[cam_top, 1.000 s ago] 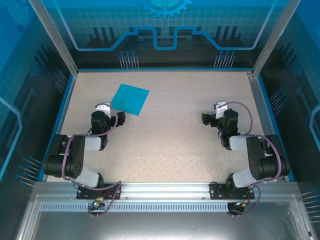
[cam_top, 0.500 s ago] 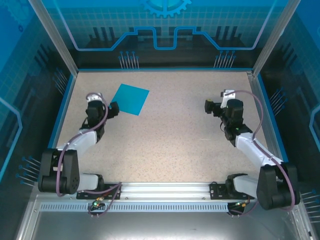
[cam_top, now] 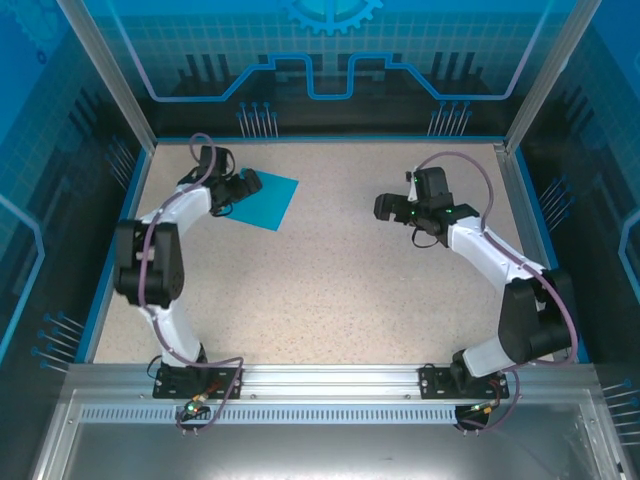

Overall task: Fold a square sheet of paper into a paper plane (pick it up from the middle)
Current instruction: Move the square sheet of paper to the center of the table.

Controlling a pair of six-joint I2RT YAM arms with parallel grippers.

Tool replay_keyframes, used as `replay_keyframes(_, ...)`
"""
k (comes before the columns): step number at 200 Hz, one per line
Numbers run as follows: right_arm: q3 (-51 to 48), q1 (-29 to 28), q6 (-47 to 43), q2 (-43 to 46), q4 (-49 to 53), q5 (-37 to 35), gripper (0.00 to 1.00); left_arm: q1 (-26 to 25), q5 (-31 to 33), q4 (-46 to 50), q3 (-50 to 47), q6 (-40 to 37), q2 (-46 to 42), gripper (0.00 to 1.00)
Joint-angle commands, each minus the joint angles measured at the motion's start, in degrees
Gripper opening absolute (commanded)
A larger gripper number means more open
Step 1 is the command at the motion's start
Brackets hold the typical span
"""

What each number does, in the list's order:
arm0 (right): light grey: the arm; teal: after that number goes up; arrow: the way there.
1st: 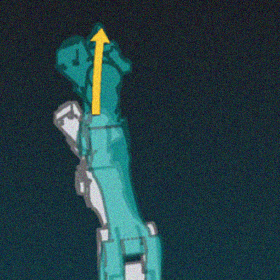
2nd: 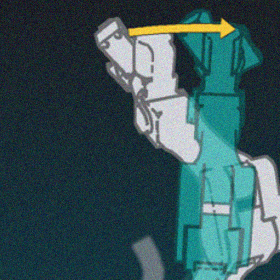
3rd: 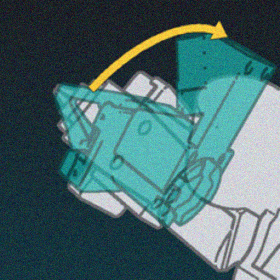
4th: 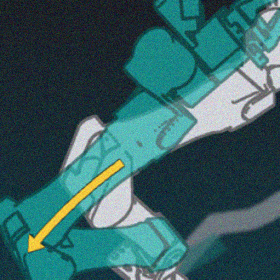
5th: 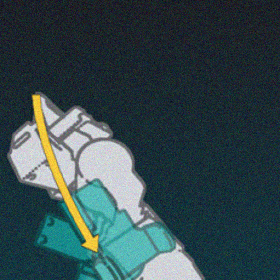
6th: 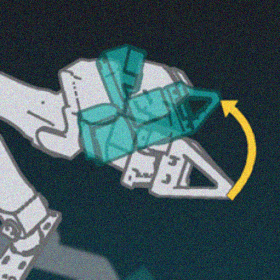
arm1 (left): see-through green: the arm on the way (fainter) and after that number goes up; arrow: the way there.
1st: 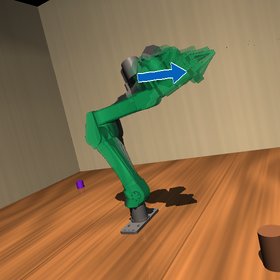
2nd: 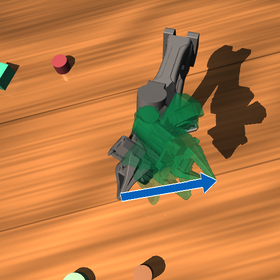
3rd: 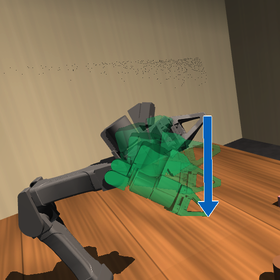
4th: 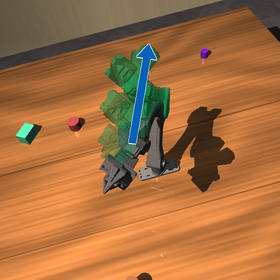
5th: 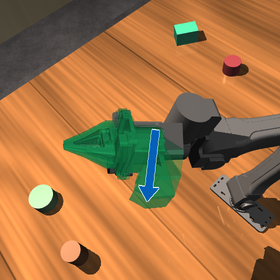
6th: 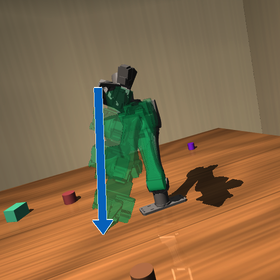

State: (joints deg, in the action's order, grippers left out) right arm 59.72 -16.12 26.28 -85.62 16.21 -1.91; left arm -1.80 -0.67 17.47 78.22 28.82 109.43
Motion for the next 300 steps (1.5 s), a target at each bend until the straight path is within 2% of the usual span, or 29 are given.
replay_keyframes(1, 2.37, -1.51, 2.32, -1.01, 3.74, 2.92, 0.99, -1.51, -5.48, 6.12, 6.47, 4.61, 5.07, 0.98)
replay_keyframes(41, 1.54, -3.07, 3.51, -2.0, 3.35, 4.09, 0.99, -1.98, -5.13, 9.53, 12.52, 5.63, 12.3, 0.98)
replay_keyframes(56, 1.54, -3.52, 3.79, -2.8, 3.56, 4.49, 0.99, -1.98, -7.09, 11.95, 14.14, 6.21, 14.57, 0.98)
replay_keyframes(102, 2.75, -4.36, 3.97, -5.28, 4.8, 4.16, 0.99, -3.87, -11.39, 15.01, 9.13, 9.65, 14.51, 0.98)
replay_keyframes(138, 3.57, -4.71, 3.3, -5.31, 6.1, 3.44, 0.99, -7.88, -13.55, 18.03, 3.19, 10.48, 12.66, 0.98)
replay_keyframes(168, 2.51, -5.03, 3.25, -3.8, 7.06, 2.34, 0.99, -13.37, -14.11, 17.52, -5.94, 13.48, 6.48, 0.98)
replay_keyframes(220, -2.65, -5.85, 7.21, 0.59, 7.6, 3.05, 0.99, -26.35, -13.84, 7.87, -24.27, 30.9, -7.45, 0.99)
replay_keyframes(242, -4.8, -6.99, 8.21, 2.56, 8.3, 2.97, 0.99, -30.39, -13.98, 3.21, -28.36, 36.48, -12.78, 0.98)
replay_keyframes(274, -4.38, -10.15, 8.86, 3.84, 10.26, 3.4, 0.96, -30.56, -13.85, 4.42, -26.19, 35.69, -20.01, 0.98)
replay_keyframes(300, -2.62, -16.16, 11.4, 2.2, 9.81, 3.26, 0.92, -26.41, -13.66, 10.78, -20.89, 30.42, -24.72, 0.98)
